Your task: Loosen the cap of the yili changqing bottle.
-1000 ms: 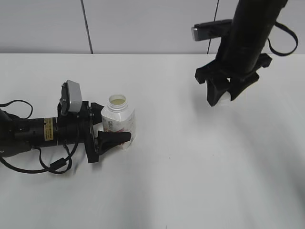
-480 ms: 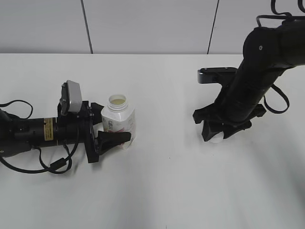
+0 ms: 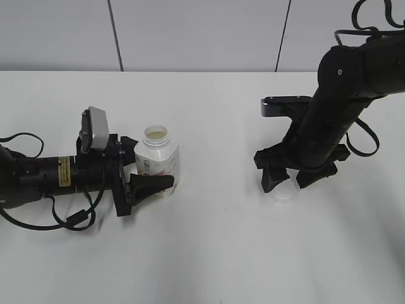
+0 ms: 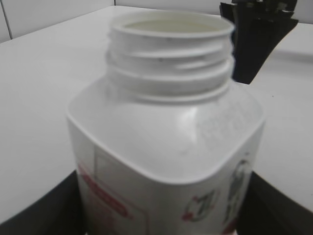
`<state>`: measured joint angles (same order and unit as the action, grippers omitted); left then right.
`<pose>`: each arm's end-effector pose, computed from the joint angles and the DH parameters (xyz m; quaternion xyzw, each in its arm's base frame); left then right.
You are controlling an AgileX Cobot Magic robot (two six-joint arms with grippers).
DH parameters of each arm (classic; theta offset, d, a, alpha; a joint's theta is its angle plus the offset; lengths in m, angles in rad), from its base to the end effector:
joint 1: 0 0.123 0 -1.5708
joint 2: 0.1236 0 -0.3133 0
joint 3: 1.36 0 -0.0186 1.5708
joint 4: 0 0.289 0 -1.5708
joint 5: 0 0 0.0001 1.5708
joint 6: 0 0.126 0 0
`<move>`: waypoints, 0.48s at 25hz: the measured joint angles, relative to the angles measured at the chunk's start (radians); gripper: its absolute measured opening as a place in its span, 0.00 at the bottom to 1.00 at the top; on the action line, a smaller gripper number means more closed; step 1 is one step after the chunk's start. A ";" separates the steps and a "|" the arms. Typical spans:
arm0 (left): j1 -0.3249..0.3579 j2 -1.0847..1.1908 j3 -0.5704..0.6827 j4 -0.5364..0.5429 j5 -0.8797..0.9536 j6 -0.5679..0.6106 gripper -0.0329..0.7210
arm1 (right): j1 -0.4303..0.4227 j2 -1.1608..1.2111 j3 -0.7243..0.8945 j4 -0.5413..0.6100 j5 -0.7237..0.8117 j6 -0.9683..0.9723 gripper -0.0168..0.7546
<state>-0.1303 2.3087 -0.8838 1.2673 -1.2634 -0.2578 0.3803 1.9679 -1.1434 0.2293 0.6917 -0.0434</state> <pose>0.3483 -0.1612 0.0213 0.4766 0.6222 -0.3920 0.4817 0.3660 0.1660 0.0911 -0.1275 0.9862 0.0897 0.0561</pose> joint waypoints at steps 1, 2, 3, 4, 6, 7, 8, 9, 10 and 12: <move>0.000 0.000 0.000 0.000 0.000 0.000 0.70 | 0.000 0.000 0.000 0.000 0.000 0.000 0.78; 0.000 0.000 0.000 0.000 0.000 0.000 0.70 | 0.000 0.000 0.000 0.000 0.000 0.001 0.78; 0.000 0.000 0.000 0.000 0.000 0.000 0.70 | 0.000 0.000 0.000 0.000 0.000 0.001 0.78; 0.000 0.000 0.000 0.000 0.000 0.000 0.70 | 0.000 0.000 0.000 0.000 0.000 0.002 0.78; 0.000 0.000 0.000 0.000 0.000 0.000 0.70 | 0.000 0.000 0.000 0.005 0.000 0.003 0.78; 0.000 0.000 0.000 0.000 0.000 -0.001 0.70 | 0.000 0.000 0.000 0.008 0.001 0.003 0.78; 0.000 0.000 0.000 0.000 0.000 -0.008 0.70 | 0.000 0.000 0.000 0.013 0.001 0.003 0.78; 0.001 0.000 0.000 0.000 0.000 -0.014 0.70 | 0.000 0.000 0.000 0.016 0.001 0.003 0.78; 0.004 0.000 0.000 0.000 0.000 -0.021 0.70 | 0.000 -0.001 0.000 0.017 0.001 0.003 0.78; 0.008 0.000 0.000 0.006 -0.001 -0.043 0.70 | 0.000 -0.005 0.000 0.019 0.001 0.003 0.78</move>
<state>-0.1222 2.3087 -0.8838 1.2735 -1.2645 -0.3011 0.3803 1.9624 -1.1434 0.2481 0.6926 -0.0403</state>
